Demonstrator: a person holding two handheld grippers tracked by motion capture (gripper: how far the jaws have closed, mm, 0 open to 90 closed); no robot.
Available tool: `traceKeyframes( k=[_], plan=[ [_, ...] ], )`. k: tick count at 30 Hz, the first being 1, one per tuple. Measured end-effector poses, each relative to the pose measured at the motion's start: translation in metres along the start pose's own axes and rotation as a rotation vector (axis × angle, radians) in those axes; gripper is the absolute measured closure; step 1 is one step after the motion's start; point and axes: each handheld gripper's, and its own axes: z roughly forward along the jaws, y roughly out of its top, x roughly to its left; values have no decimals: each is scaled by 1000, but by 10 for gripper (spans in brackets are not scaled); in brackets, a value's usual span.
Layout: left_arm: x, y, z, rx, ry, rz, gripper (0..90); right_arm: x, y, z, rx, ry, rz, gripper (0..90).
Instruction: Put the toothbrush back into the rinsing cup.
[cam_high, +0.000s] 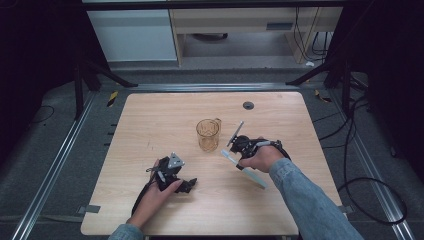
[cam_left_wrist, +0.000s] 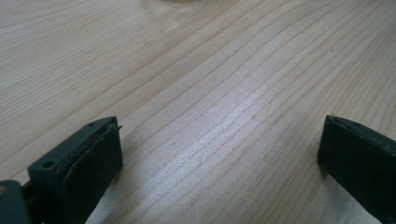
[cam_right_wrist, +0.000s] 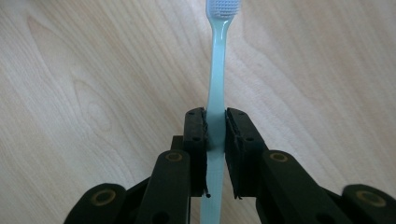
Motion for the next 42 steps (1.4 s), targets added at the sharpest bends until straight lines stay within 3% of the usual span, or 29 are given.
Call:
traceKeyframes(
  k=[21,35,42],
  plan=[
    [0,0,0,0,0,0,0,-10,7,-26,-234,-7,53,790],
    [0,0,0,0,0,0,0,-13,12,-40,-361,-12,69,790],
    [0,0,0,0,0,0,0,-13,14,-44,-398,-15,82,790]
  ],
)
